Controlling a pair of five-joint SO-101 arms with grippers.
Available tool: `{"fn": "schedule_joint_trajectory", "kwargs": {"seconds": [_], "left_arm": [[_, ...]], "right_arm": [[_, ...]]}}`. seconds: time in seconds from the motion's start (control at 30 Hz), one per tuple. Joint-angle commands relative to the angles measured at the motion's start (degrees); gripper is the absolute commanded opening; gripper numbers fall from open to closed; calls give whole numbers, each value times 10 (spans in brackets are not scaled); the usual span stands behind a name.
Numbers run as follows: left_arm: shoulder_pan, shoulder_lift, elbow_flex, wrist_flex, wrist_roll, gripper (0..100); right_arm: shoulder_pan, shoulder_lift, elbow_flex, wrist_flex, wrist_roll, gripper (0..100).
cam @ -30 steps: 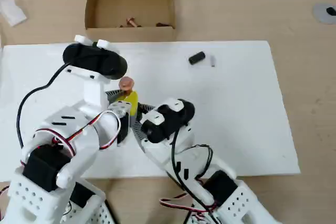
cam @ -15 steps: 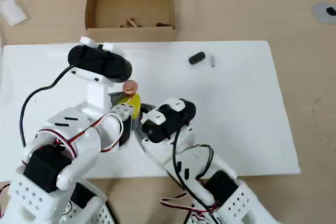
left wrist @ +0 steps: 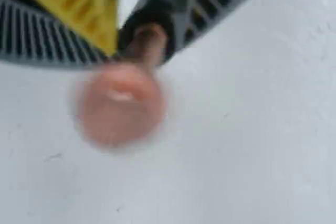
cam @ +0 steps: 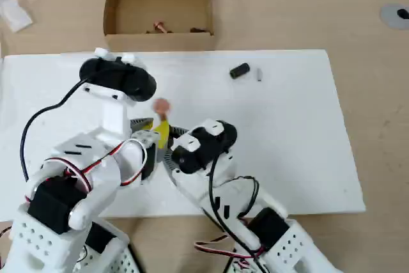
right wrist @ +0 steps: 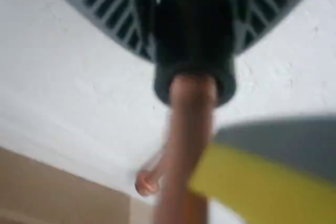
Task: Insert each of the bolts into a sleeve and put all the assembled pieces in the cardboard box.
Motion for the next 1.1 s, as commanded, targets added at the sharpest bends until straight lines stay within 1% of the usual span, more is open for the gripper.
{"fn": "schedule_joint_trajectory", "kwargs": {"seconds": [0.0,0.13,0.3,0.4,0.53,0.6,0.67,0.7,0.77,0.9,1.07], "left_arm": [[-9,1,-10,15,9,111],[-9,1,-36,41,8,112],[-11,1,-92,84,9,146],[-23,1,-120,88,8,143],[-117,2,-118,63,7,140],[-171,2,-98,40,7,94],[-211,2,-80,14,-3,16],[-225,2,-70,4,-23,0],[-243,-3,-47,-11,-39,3],[-276,-3,-30,-18,-42,2],[-319,-3,-27,-17,-42,2]], "right_arm": [[-4,-7,-21,-4,-1,9],[-4,-7,-21,-4,-1,9],[-2,-7,-21,-4,-1,9],[23,-7,-22,-16,-3,9],[74,-1,-52,-27,-2,9],[97,23,-80,-27,-2,9],[122,67,-117,-29,-1,9],[131,95,-141,-29,-1,9],[146,163,-191,-29,-1,9],[165,327,-313,-30,-1,9],[168,530,-495,-31,-1,9]]}}
